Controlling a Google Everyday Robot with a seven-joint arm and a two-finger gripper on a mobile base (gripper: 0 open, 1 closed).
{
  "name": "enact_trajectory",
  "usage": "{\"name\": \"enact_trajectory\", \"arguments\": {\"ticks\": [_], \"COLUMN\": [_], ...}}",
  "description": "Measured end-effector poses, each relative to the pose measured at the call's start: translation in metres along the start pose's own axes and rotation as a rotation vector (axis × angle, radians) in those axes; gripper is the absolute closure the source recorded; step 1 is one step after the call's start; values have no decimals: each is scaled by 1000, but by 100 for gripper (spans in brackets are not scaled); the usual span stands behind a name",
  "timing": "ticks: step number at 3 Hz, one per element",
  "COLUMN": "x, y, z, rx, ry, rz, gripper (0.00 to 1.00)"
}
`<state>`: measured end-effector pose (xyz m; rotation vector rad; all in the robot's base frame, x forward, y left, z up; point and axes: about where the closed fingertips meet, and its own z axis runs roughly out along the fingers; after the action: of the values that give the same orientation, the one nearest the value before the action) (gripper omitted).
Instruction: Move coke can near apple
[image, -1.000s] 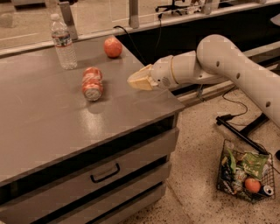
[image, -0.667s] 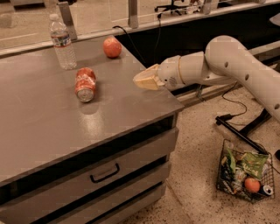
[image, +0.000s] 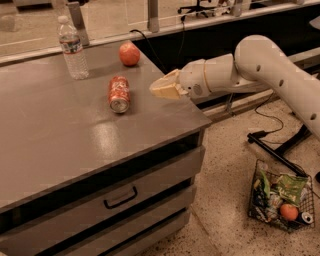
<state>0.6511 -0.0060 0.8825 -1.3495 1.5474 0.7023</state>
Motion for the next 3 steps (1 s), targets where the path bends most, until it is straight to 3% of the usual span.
{"name": "enact_trajectory", "arguments": {"ticks": [2, 3], "x": [-34, -39], "y": [10, 2], "z": [32, 47], "rx": [-87, -150], "ry": [-40, -66], "rz": [-102, -168], "gripper": [7, 0]}}
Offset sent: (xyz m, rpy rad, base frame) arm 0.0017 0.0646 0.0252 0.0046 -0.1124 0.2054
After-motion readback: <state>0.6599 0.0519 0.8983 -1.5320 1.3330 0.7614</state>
